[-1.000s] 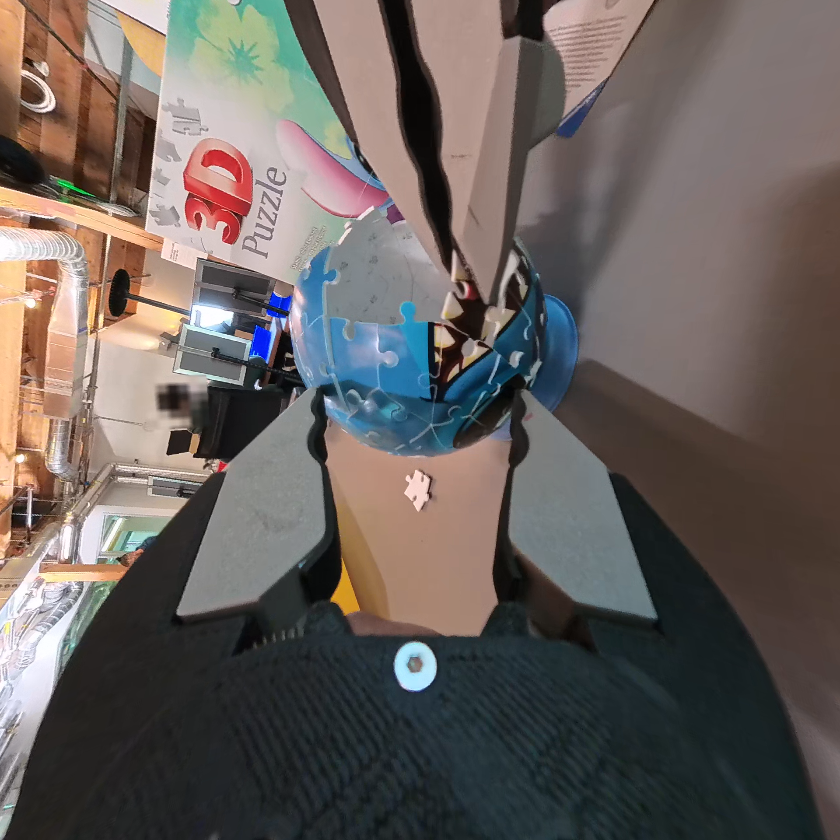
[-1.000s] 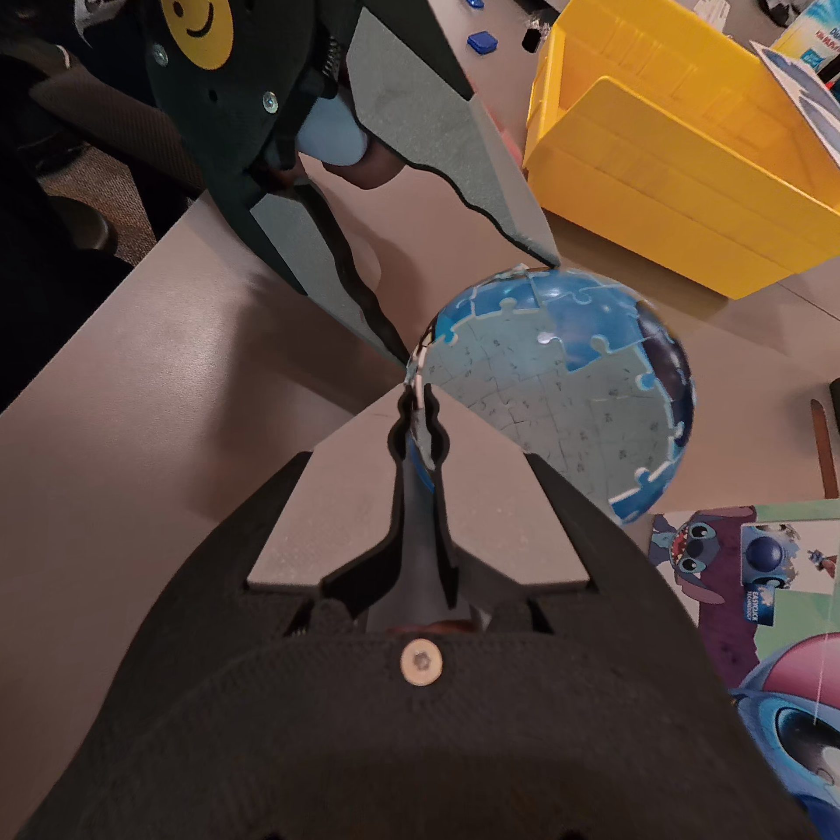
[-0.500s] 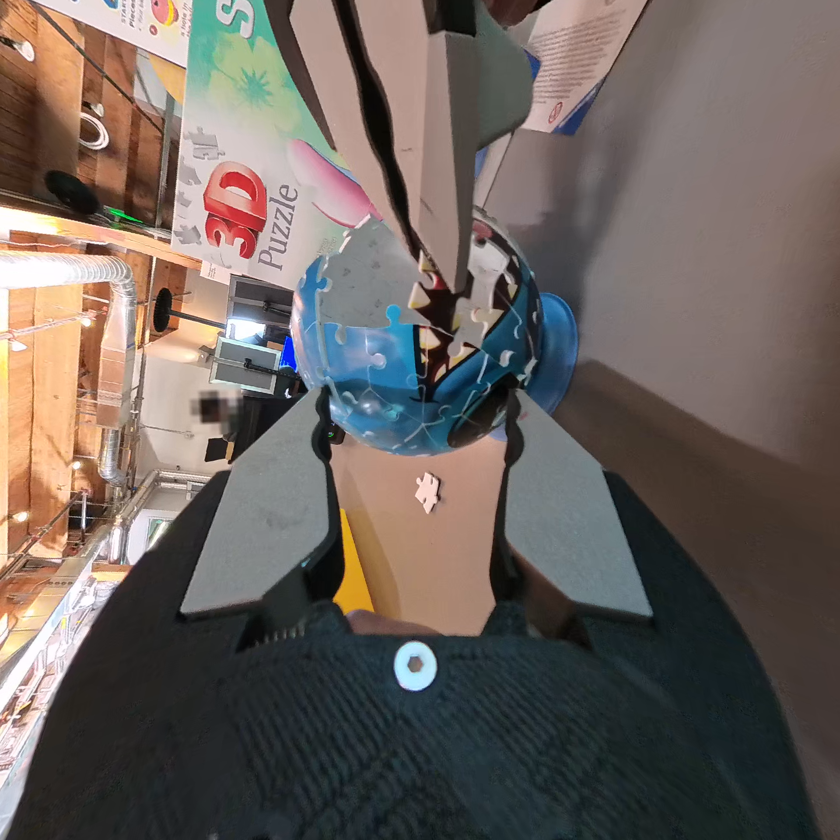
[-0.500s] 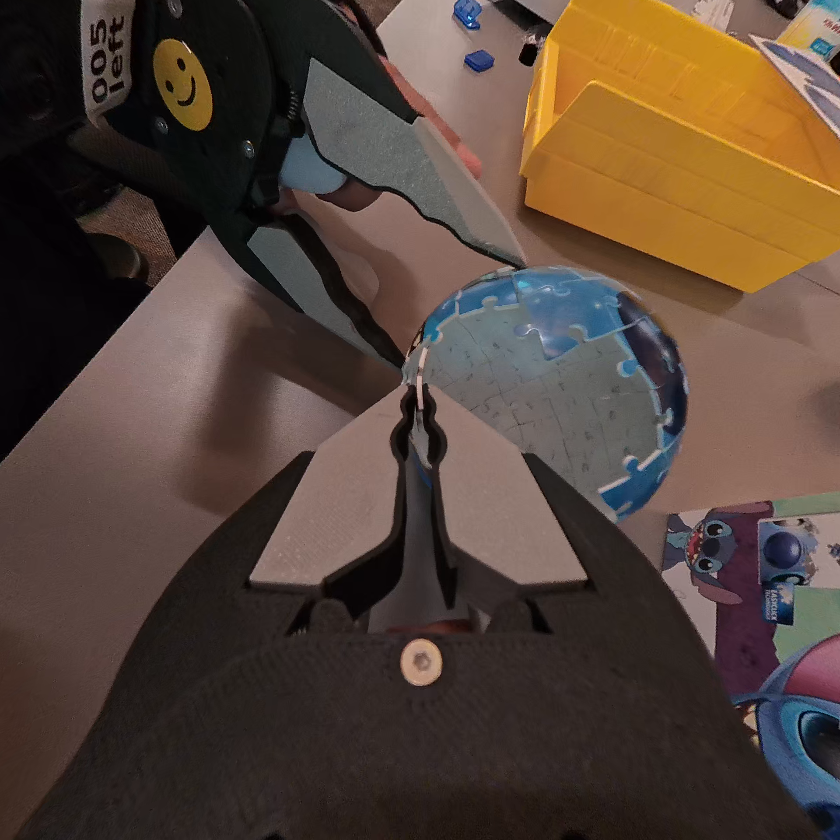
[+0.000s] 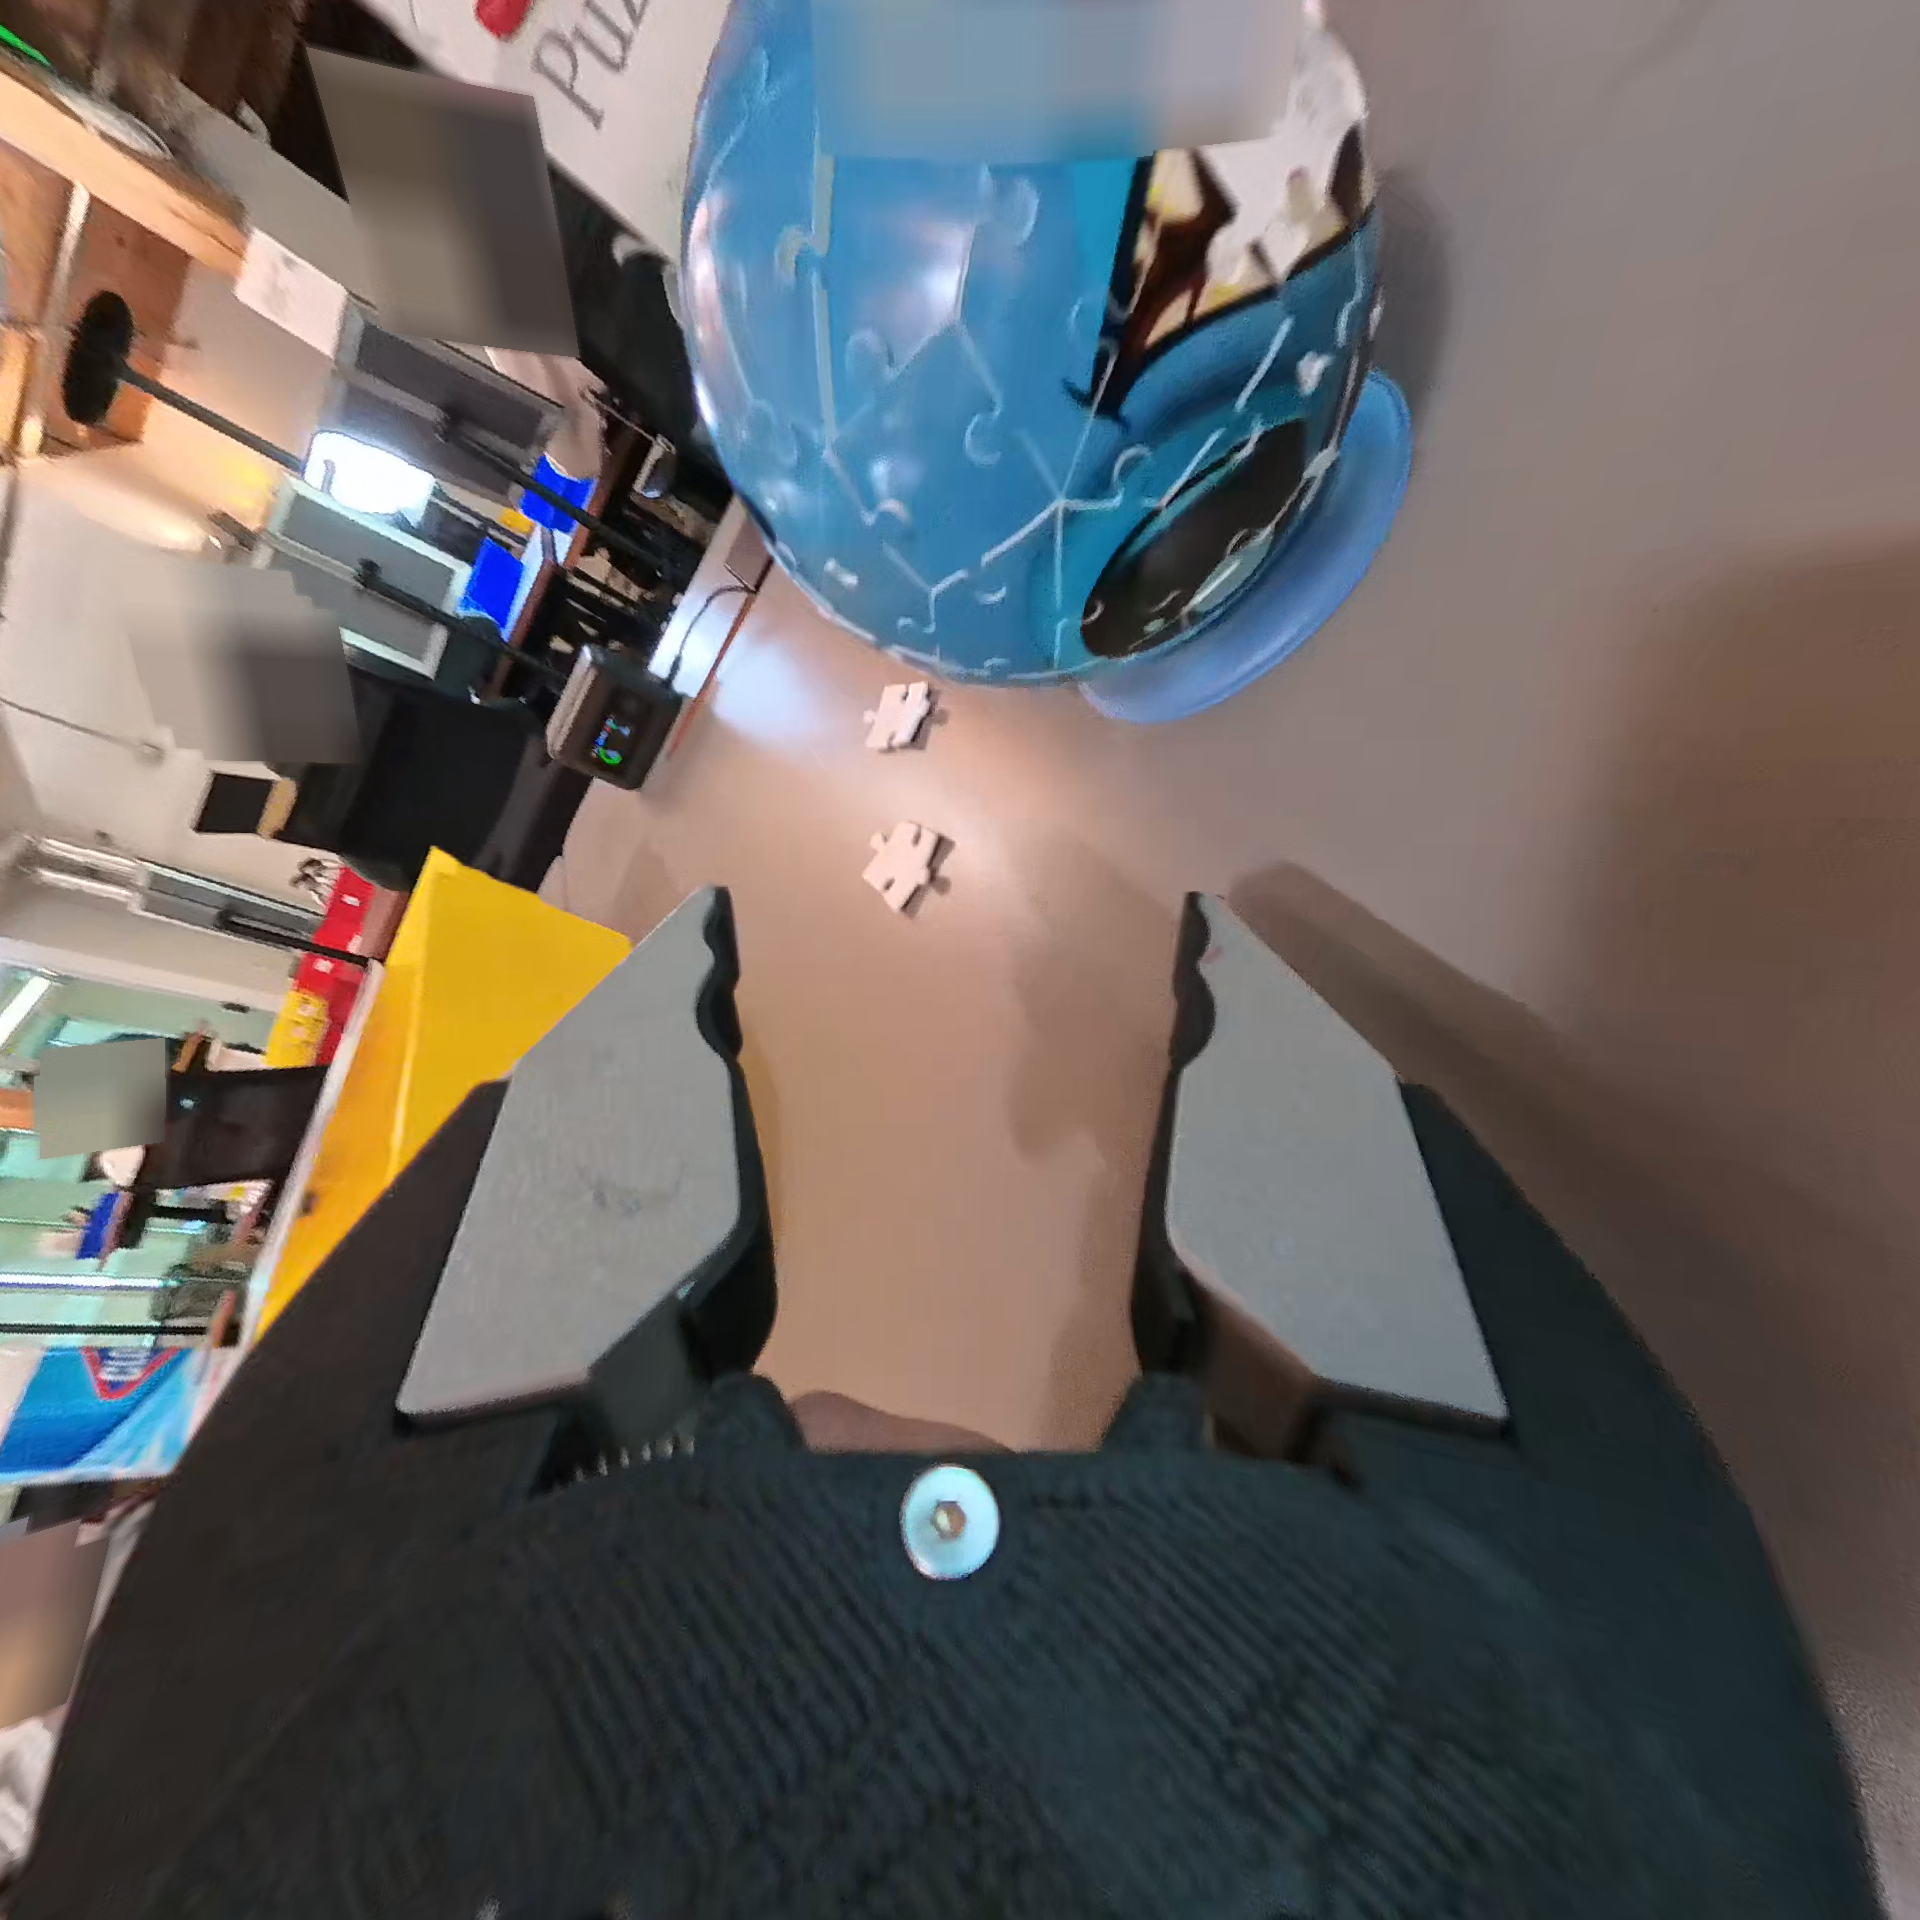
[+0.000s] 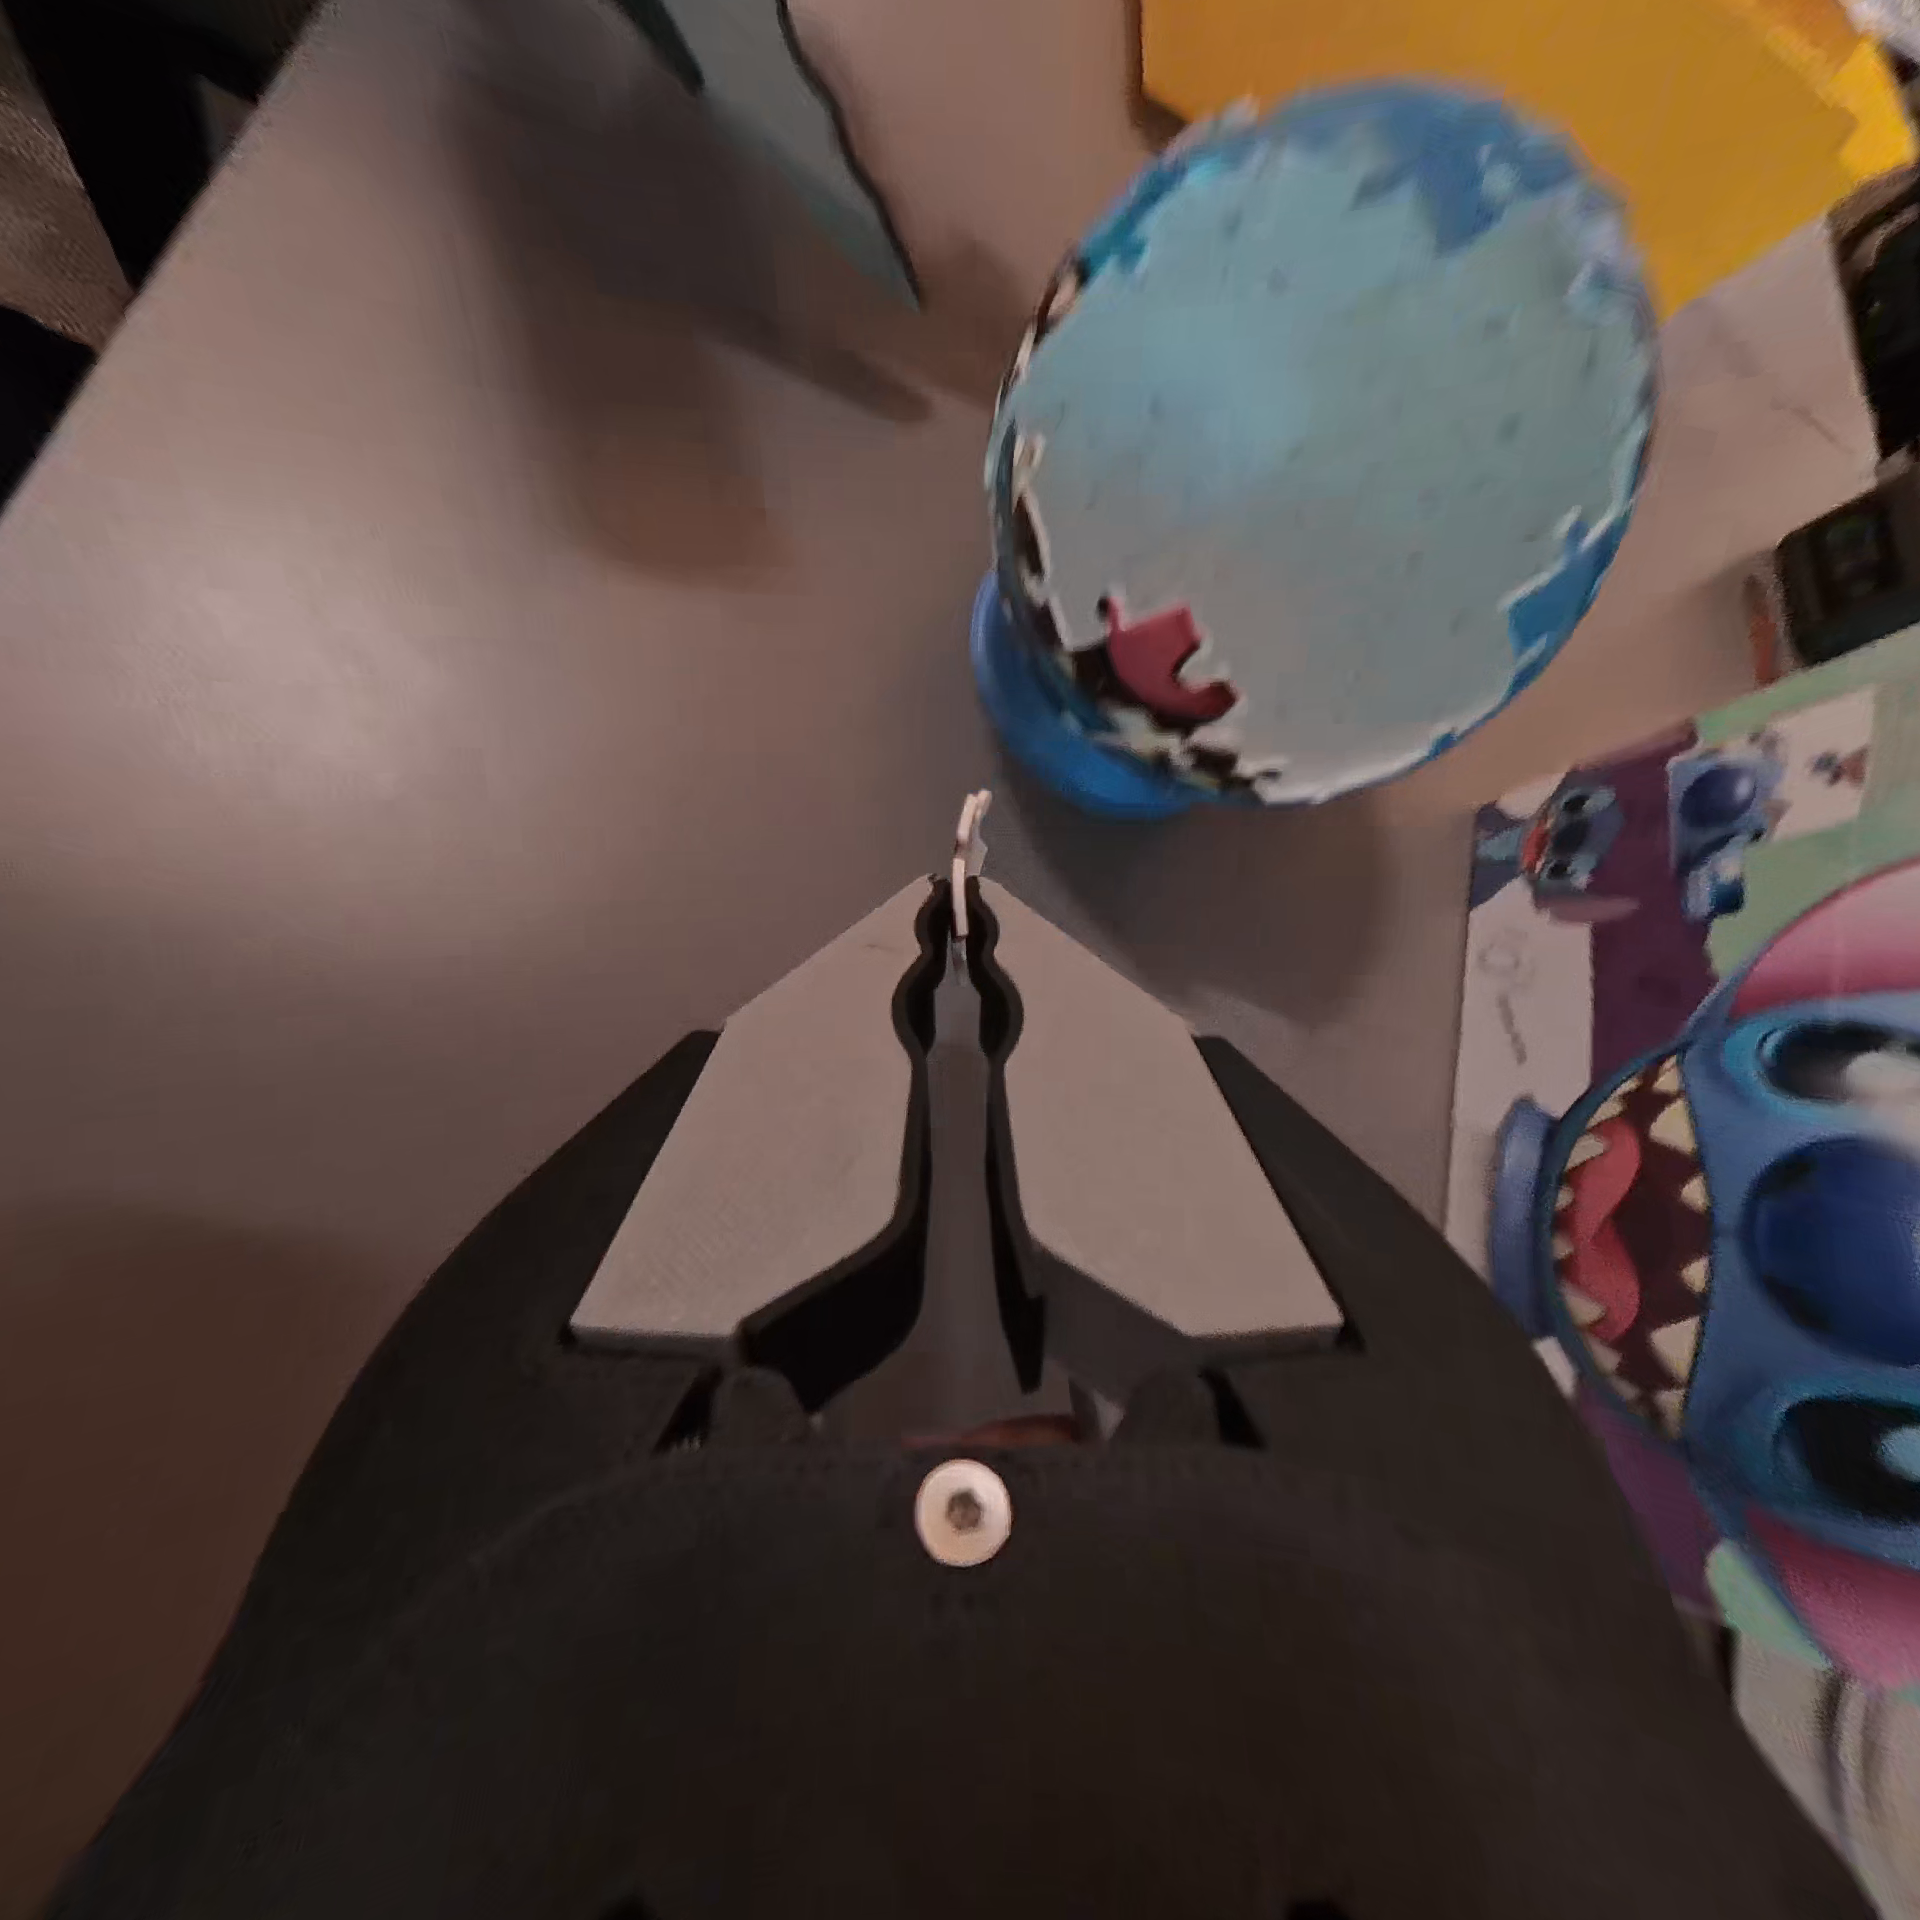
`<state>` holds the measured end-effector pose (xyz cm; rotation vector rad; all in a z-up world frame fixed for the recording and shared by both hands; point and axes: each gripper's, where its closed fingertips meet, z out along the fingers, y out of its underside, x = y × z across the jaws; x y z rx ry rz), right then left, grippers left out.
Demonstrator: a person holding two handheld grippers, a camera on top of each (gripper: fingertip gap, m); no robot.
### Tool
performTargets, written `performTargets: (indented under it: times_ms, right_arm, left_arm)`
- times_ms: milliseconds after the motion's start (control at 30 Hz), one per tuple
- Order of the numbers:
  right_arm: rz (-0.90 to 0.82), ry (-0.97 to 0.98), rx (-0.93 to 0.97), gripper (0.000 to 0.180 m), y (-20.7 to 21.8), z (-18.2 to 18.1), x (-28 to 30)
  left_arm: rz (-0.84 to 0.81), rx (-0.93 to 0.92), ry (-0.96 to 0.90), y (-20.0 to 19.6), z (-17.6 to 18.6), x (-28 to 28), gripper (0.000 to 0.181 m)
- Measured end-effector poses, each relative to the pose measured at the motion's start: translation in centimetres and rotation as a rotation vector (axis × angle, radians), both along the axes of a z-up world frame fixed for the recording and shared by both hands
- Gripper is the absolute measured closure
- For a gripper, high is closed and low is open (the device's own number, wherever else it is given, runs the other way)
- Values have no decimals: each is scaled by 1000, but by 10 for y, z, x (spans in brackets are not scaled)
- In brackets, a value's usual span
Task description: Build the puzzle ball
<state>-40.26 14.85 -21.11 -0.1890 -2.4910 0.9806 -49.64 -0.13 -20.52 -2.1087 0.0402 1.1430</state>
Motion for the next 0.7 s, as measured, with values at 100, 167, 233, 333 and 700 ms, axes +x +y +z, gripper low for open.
performTargets:
  times_ms: [100,167,233,333,700]
  right_arm:
    - [-4,-49,-34,180,5,-11,8]
    - [-4,-63,-84,180,4,-8,9]
    - [-19,-79,-130,180,5,-4,6]
    - [-76,-50,-120,180,12,-6,-3]
    - [-377,-151,-87,180,39,-36,-37]
  left_arm:
    - [51,4,-37,-5,-9,-15,99]
    - [79,-2,-87,-7,-18,-23,97]
    - [103,18,-128,-12,-22,-28,108]
    - [139,54,-199,-24,-24,-37,113]
    - [153,129,-538,-25,-39,-49,130]
